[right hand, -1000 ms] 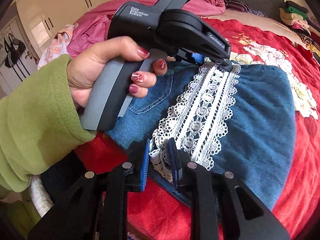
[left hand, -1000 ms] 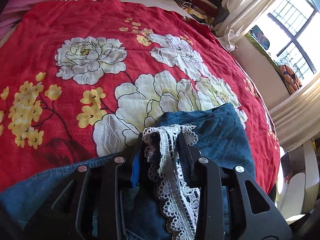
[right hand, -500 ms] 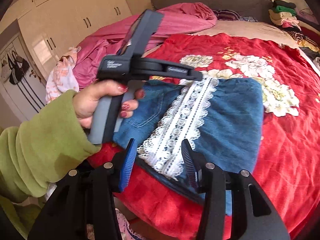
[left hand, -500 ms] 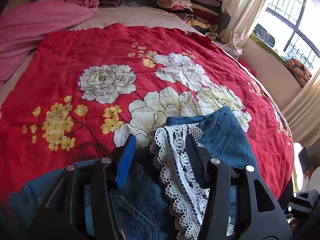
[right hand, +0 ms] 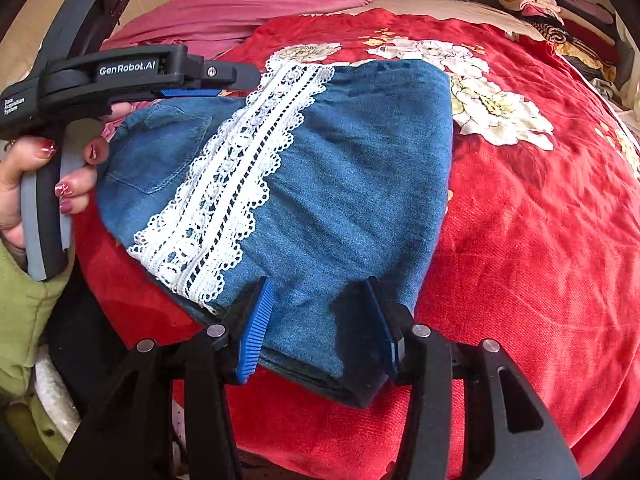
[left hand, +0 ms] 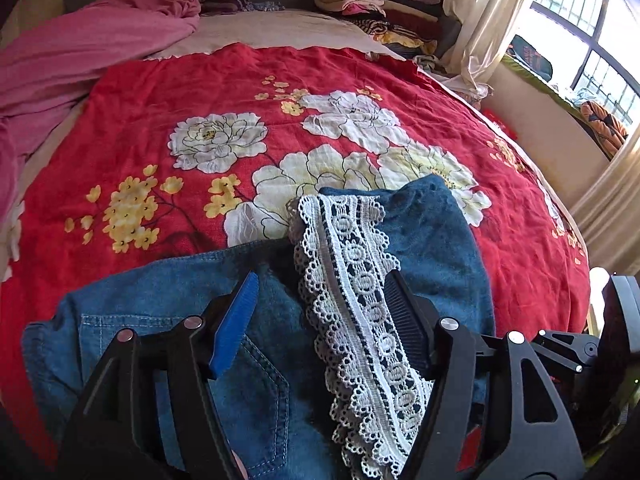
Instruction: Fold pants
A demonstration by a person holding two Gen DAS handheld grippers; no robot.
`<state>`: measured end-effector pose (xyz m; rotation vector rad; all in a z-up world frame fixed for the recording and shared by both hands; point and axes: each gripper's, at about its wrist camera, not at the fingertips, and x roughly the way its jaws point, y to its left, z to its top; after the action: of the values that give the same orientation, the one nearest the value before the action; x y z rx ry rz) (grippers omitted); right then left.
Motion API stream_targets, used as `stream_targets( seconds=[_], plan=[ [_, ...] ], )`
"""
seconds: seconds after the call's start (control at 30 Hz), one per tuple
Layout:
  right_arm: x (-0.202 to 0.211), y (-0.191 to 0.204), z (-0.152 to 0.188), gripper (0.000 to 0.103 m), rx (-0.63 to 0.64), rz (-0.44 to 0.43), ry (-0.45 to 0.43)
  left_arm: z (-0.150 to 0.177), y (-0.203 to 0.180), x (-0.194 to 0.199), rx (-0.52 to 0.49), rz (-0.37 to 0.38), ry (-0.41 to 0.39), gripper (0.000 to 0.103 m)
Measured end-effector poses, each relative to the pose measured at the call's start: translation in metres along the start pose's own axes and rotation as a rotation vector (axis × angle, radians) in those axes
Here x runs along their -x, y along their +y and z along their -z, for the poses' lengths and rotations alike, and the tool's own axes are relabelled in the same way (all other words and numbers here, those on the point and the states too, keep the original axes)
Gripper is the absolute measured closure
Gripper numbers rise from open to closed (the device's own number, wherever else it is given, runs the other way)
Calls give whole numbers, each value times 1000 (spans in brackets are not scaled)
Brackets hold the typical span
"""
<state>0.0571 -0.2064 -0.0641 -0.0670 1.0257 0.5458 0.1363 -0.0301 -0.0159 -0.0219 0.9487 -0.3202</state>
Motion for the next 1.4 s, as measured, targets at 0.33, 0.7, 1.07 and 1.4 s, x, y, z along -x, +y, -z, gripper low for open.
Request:
stream_targets(
  seconds=[0.33,0.7,1.07,1.4],
  plan=[
    [47,-14,-13,56,-66,-42,-115,21,10,12,49,-32,-10,42],
    [32,-38,-114,54,-37,-41,-147,68,-18,51,18,11,-5,38],
    [-62,-75,-130,54,-153,0,72,92,-17,20,28,10,86,38],
    [6,-32,-144,40,-84,-77,-85,88,4,80,63,-32,-29,21]
  ],
)
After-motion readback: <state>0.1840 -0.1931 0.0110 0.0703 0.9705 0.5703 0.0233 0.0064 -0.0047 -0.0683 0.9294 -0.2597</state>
